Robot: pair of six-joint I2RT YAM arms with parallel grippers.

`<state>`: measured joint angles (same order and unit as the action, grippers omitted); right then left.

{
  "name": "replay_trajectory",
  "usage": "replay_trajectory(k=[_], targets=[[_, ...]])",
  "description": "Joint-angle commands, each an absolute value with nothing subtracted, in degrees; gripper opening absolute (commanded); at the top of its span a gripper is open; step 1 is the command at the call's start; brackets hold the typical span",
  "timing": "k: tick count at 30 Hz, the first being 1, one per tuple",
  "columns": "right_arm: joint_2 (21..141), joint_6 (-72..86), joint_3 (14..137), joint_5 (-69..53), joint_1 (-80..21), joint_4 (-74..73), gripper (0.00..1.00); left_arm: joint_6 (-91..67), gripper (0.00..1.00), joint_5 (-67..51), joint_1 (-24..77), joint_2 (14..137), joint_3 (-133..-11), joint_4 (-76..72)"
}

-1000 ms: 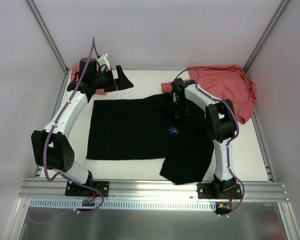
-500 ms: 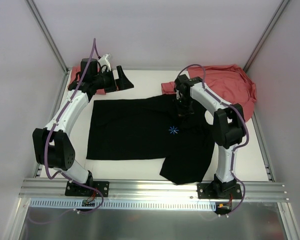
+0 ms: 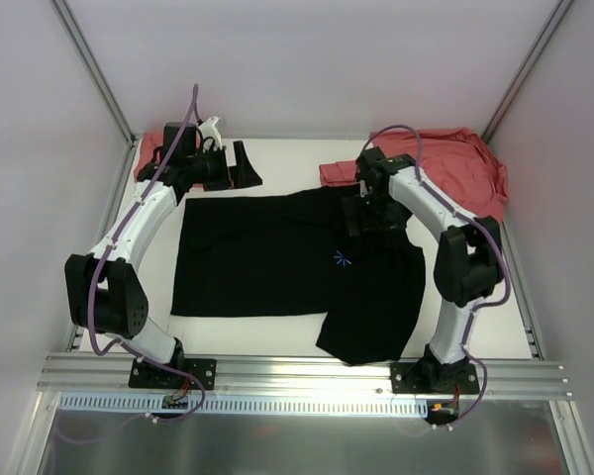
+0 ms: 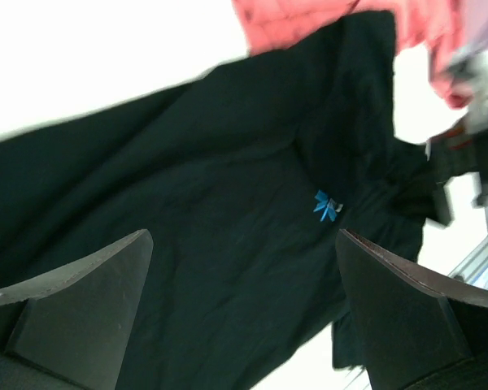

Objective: Fold and stack the t-shirts
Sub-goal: Fold the flattened tshirt in 1/3 of the way, then grap the side of the flattened tshirt closest away from the robot with both arms

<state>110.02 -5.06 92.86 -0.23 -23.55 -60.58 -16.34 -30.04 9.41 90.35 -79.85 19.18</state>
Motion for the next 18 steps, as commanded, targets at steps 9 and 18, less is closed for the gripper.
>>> replay_trajectory(k=[9,18], targets=[[99.7,-2.7,84.3,-4.6,-18.9,-60.0,0.99,-21.2,0.99,-27.2,9.4,85.6,-67.1,30.2],[109.7,-2.6,86.6,-8.2,-20.0,-59.8,0.99,-20.9,0.99,-6.4,12.7,105.5,-84.9,59.0]])
